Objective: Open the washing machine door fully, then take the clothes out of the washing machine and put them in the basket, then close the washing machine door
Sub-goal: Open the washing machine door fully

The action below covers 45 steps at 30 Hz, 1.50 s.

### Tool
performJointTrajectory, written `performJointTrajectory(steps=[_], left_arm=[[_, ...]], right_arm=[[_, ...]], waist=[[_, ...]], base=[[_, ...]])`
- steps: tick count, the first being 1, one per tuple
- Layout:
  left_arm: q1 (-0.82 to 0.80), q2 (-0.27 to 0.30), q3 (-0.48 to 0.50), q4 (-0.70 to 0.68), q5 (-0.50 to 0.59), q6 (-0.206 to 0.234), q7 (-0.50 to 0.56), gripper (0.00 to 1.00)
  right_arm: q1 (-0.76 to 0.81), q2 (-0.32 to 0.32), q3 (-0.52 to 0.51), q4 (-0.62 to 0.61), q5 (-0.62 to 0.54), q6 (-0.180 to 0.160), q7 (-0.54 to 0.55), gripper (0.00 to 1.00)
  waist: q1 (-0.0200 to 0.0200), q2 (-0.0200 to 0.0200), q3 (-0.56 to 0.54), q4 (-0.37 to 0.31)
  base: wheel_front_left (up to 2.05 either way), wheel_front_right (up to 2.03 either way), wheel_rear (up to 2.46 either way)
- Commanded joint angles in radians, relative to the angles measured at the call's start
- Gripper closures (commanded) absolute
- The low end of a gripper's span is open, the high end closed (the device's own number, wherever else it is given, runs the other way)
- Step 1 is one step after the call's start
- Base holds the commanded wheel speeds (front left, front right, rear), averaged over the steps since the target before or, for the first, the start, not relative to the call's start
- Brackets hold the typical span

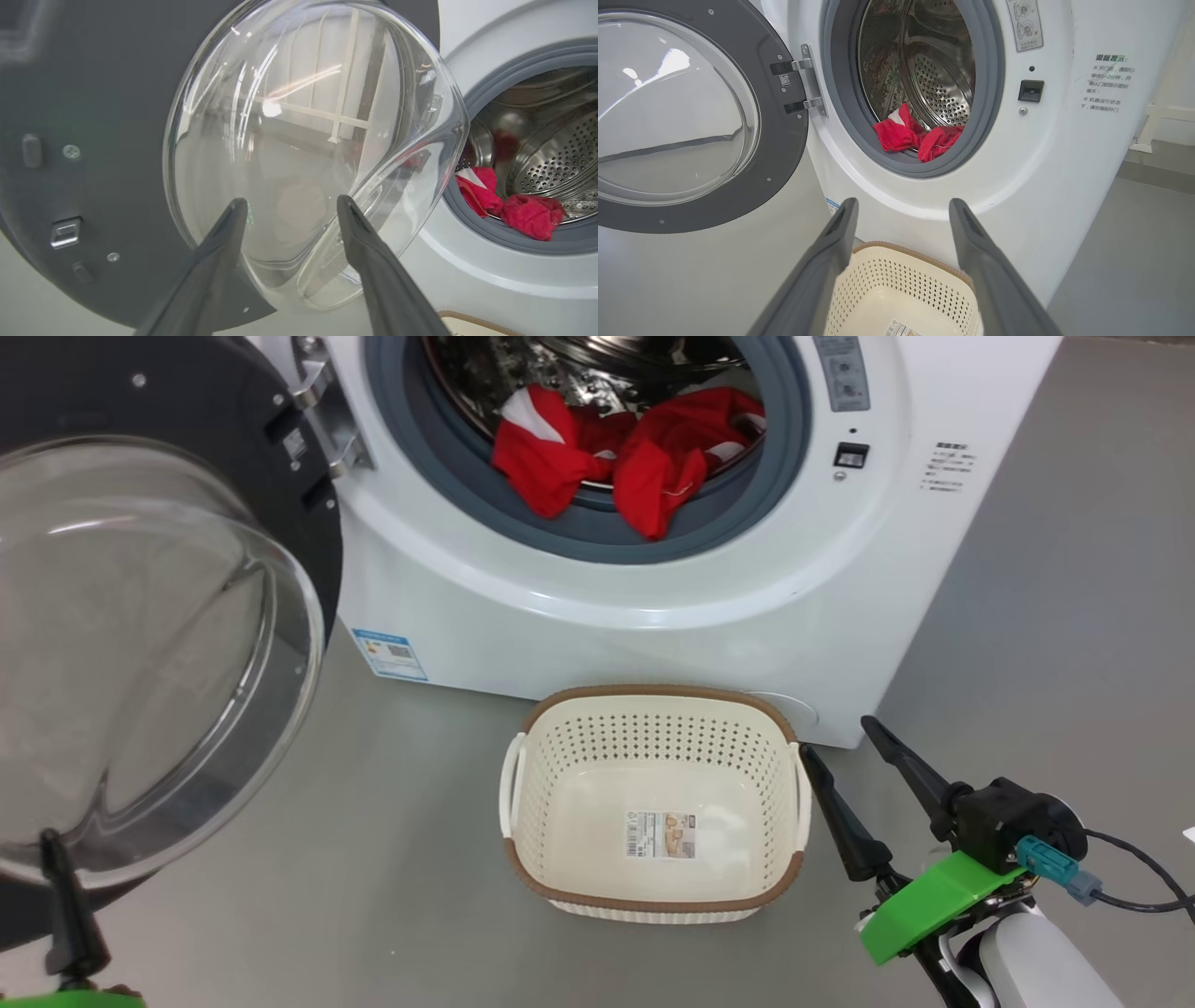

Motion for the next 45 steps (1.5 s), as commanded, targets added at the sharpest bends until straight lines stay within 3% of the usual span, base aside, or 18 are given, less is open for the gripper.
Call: performJointTrajectory(steps=[1,19,45], left_arm=[[0.011,0.033,0.008,-0.048,-0.011,-0.002,-0.008,0.0],[0.095,0.081,-0.181,-0.176,-0.08,-0.002,-0.008,0.0],[0.121,0.117,-0.277,-0.209,-0.115,-0.002,-0.008,0.0]], right_arm=[[0.011,0.006,0.01,-0.032,0.011,0.002,-0.012,0.0],[0.03,0.024,-0.036,-0.058,0.002,0.002,-0.012,0.0],[0.058,0.039,-0.101,-0.093,-0.006,0.002,-0.012,0.0]], waist=[[0.0,-0.0001,0.002,-0.02],[0.0,-0.0001,0.016,-0.151],[0.0,-0.0001,0.024,-0.304]], base=[[0.0,0.0,0.0],[0.0,0.0,0.0],[0.0,0.0,0.0]])
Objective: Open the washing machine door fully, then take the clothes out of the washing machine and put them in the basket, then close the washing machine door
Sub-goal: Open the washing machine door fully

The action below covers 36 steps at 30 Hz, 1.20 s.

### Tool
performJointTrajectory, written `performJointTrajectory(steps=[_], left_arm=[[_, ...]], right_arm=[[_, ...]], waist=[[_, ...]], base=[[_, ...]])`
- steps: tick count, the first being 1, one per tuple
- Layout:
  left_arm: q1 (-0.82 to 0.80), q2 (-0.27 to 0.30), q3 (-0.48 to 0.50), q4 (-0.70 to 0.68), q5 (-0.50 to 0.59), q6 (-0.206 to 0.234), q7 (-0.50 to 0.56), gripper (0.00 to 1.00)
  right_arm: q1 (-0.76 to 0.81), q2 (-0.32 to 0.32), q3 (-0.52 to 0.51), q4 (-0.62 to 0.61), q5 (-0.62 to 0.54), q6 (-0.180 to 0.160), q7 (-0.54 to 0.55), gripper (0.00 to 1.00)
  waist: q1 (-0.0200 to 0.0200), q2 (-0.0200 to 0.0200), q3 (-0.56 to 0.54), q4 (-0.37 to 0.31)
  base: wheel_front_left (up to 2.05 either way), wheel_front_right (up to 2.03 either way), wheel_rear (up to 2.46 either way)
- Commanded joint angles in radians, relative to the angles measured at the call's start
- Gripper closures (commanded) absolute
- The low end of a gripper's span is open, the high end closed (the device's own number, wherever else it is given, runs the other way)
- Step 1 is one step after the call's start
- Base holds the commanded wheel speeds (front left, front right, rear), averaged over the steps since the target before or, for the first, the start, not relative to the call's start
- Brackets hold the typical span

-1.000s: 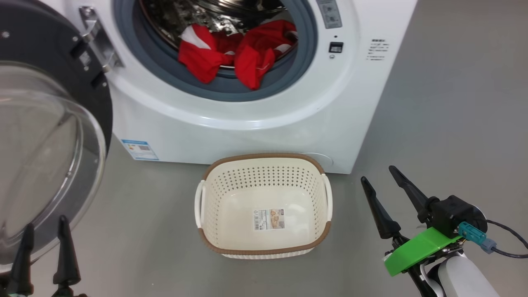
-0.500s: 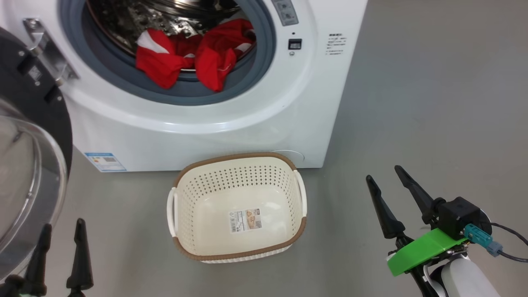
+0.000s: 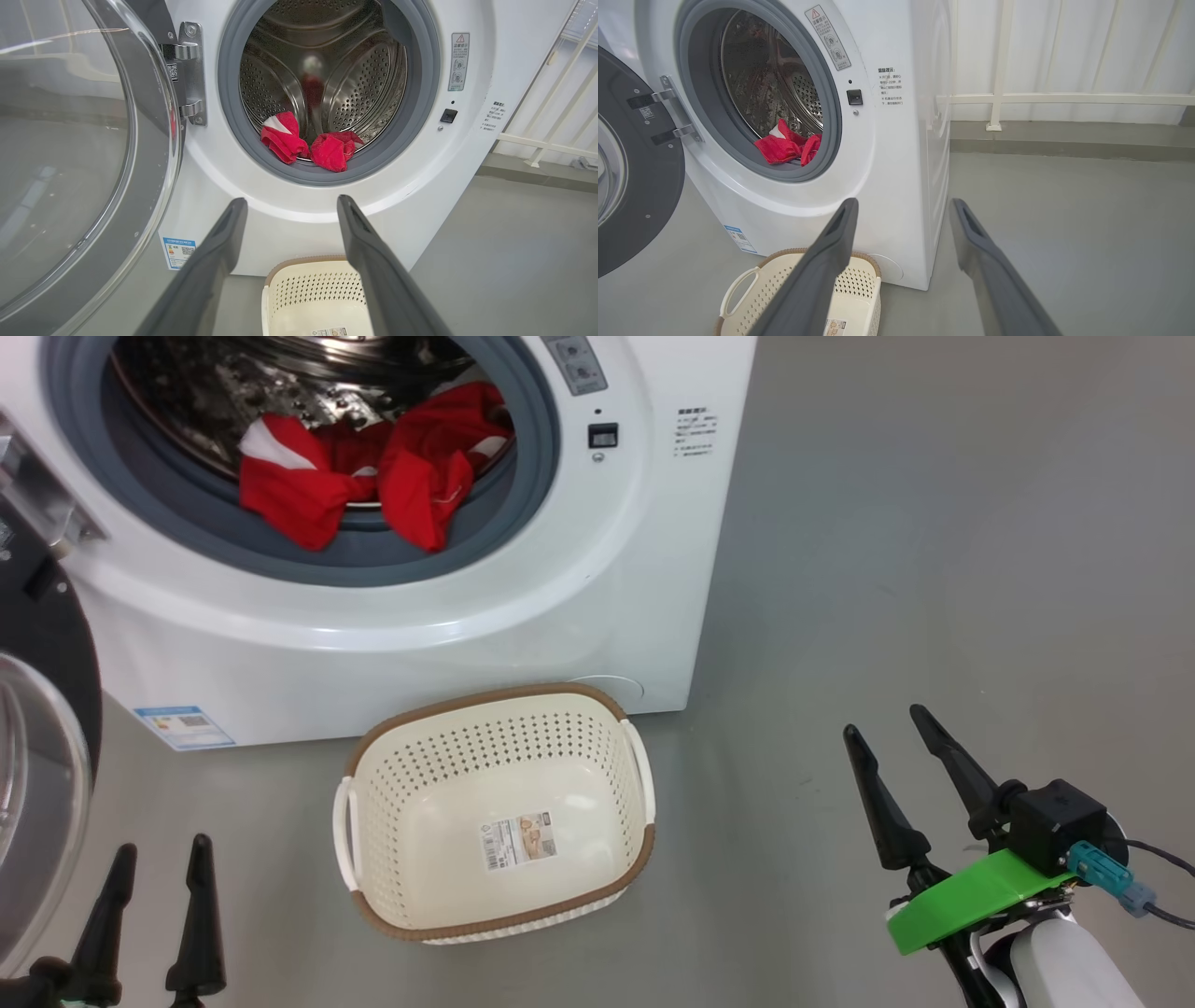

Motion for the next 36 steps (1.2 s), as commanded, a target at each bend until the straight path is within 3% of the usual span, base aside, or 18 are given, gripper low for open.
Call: performJointTrajectory(steps=[1,15,36], left_arm=[[-0.013,0.029,0.031,-0.029,-0.009,-0.002,-0.008,0.0],[-0.017,0.043,0.025,-0.033,-0.009,-0.002,-0.008,0.0],[-0.029,0.041,0.029,-0.033,0.005,-0.002,-0.008,0.0]], right_arm=[[0.014,0.002,0.014,-0.03,-0.005,0.002,-0.012,0.0],[0.031,0.012,-0.019,-0.044,-0.008,0.002,-0.012,0.0],[0.025,0.016,-0.025,-0.044,-0.015,0.002,-0.012,0.0]], waist=[[0.0,0.0,-0.001,-0.014],[0.0,0.0,0.007,-0.047],[0.0,0.0,0.012,-0.04]], base=[[0.0,0.0,0.0],[0.0,0.0,0.0],[0.0,0.0,0.0]])
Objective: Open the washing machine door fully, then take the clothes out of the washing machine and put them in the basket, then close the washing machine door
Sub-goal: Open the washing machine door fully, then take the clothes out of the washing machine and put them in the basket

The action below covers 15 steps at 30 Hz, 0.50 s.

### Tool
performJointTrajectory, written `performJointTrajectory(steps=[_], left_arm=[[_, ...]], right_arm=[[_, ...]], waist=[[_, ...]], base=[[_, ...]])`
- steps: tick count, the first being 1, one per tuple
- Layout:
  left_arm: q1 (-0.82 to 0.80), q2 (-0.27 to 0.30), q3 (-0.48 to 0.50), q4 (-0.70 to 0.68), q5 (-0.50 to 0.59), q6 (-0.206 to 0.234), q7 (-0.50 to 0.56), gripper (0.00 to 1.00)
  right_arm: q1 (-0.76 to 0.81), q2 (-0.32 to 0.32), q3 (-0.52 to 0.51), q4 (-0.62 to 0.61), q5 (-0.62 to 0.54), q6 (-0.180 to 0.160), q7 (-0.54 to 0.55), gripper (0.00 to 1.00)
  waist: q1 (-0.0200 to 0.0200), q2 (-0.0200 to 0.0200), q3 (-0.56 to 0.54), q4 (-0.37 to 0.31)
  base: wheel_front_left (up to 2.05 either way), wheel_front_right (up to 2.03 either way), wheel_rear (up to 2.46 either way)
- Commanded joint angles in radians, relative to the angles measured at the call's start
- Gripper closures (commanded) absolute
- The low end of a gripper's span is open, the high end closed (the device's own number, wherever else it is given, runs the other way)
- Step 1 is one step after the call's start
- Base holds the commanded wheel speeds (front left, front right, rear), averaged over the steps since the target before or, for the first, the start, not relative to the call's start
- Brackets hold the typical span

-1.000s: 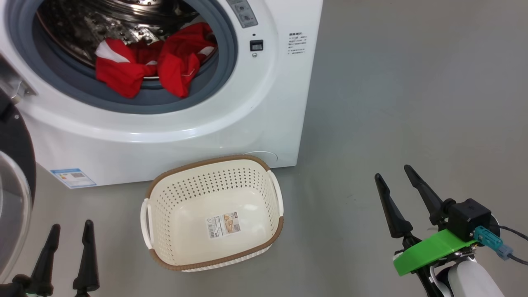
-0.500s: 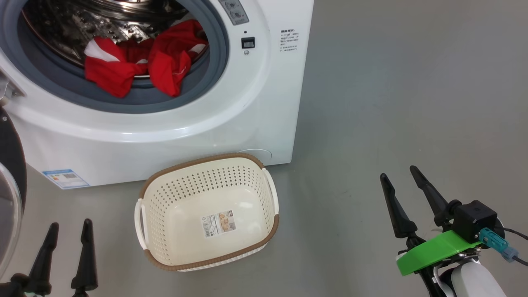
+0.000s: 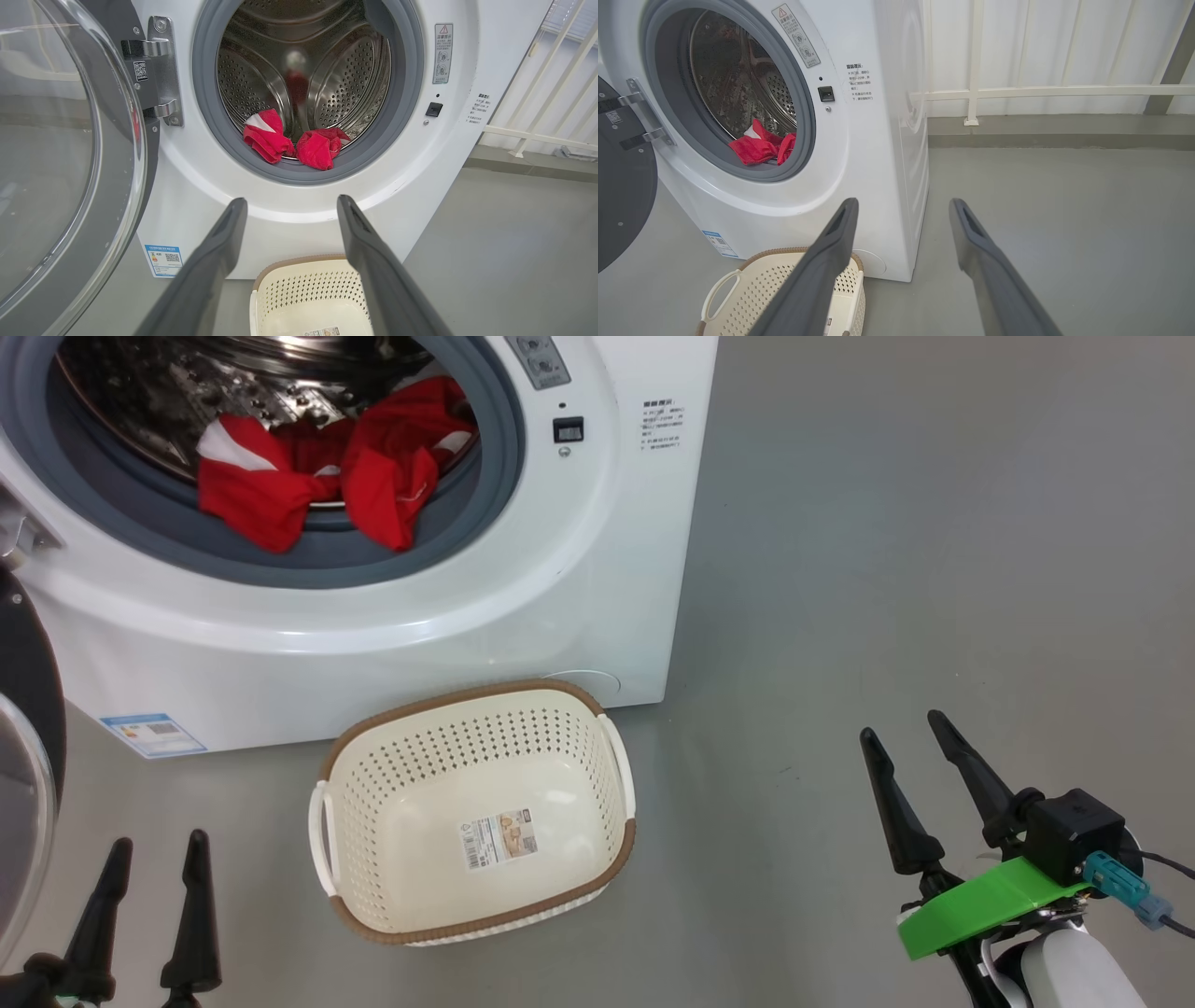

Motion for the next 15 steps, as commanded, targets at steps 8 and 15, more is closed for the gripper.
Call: performJointTrajectory(steps=[8,15], left_arm=[[-0.036,0.026,0.033,-0.011,0.011,-0.002,-0.008,0.0],[-0.045,0.029,0.027,-0.005,0.012,-0.002,-0.008,0.0]], right_arm=[[-0.006,0.0,0.022,-0.022,-0.006,0.002,-0.012,0.0],[-0.006,-0.001,0.023,-0.02,-0.006,0.002,-0.012,0.0]], waist=[[0.0,-0.0001,0.005,0.001],[0.0,-0.0001,0.005,0.004]], base=[[0.0,0.0,0.0],[0.13,-0.13,0.0]])
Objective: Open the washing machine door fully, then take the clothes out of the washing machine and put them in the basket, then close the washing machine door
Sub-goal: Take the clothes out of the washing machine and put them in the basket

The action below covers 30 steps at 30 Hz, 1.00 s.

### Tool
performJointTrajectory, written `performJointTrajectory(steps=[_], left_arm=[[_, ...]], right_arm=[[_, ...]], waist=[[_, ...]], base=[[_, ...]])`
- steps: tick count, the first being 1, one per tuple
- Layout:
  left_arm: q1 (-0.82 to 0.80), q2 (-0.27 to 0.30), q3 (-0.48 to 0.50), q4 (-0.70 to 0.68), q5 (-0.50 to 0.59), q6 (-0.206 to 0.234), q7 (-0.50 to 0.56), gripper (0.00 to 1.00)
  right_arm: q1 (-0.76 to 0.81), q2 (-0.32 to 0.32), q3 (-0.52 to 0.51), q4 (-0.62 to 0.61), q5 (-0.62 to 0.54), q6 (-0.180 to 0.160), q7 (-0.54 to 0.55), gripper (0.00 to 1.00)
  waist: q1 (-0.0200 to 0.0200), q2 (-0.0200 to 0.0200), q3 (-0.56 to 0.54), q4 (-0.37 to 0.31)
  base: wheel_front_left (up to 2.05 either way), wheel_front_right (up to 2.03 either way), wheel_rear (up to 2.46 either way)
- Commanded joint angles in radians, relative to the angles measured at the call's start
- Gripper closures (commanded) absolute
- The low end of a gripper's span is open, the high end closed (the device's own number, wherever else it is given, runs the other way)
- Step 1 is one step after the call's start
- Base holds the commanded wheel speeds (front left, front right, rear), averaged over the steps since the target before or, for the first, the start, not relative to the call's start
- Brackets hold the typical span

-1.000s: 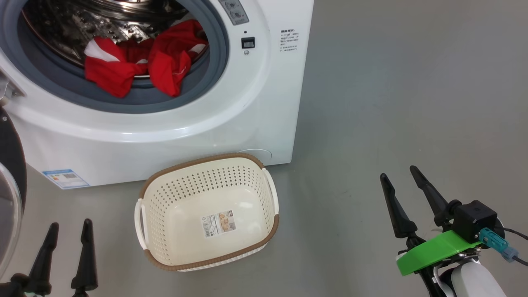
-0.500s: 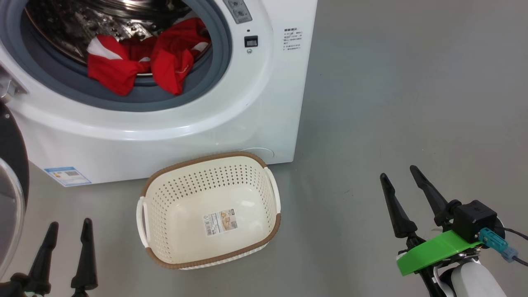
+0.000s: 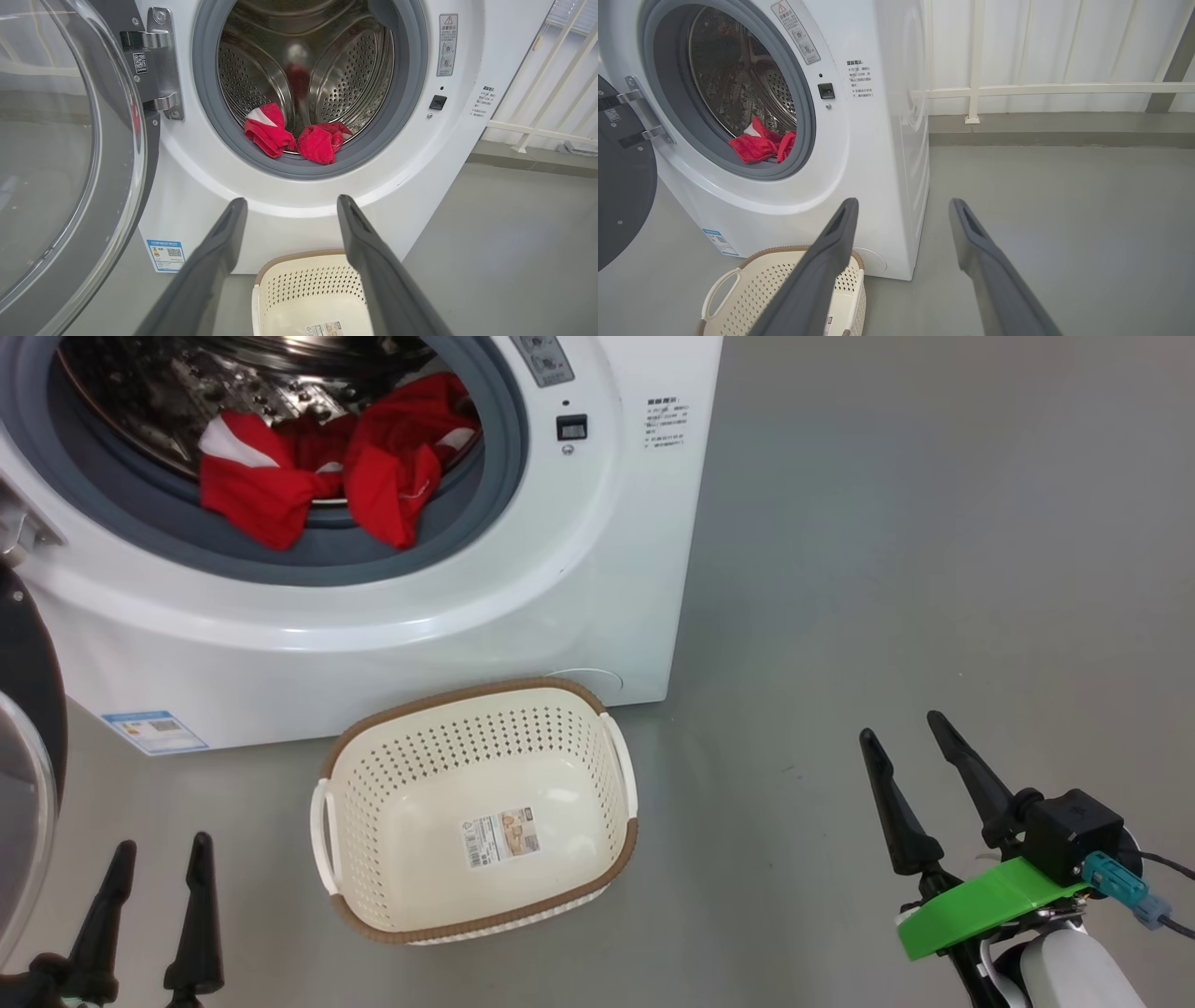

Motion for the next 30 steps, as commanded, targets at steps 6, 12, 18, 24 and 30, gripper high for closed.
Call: performJointTrajectory(steps=[6,12,18,24,30], left_arm=[[-0.044,0.027,0.033,-0.017,0.011,-0.002,-0.008,0.0],[-0.041,0.029,0.028,-0.017,0.011,-0.002,-0.008,0.0],[-0.041,0.027,0.035,-0.017,0.013,-0.002,-0.008,0.0],[-0.042,0.024,0.04,-0.016,0.017,-0.002,-0.008,0.0],[-0.046,0.022,0.037,-0.016,0.017,-0.002,-0.008,0.0]], right_arm=[[-0.004,0.001,0.024,-0.022,-0.008,0.002,-0.012,0.0],[0.001,0.0,0.025,-0.022,-0.008,0.002,-0.012,0.0],[-0.002,-0.001,0.028,-0.021,-0.007,0.002,-0.012,0.0],[-0.004,-0.001,0.031,-0.021,-0.005,0.002,-0.012,0.0],[-0.004,-0.001,0.031,-0.021,-0.003,0.002,-0.012,0.0]], waist=[[0.0,0.0,-0.004,0.003],[0.0,0.0,-0.005,0.007],[0.0,0.0,-0.004,0.009],[0.0,0.0,-0.003,0.007],[0.0,0.0,0.002,0.005]], base=[[0.67,-0.67,0.0],[0.82,-0.82,0.0],[0.81,-0.81,0.0],[0.77,-0.77,0.0],[0.57,-0.57,0.0]])
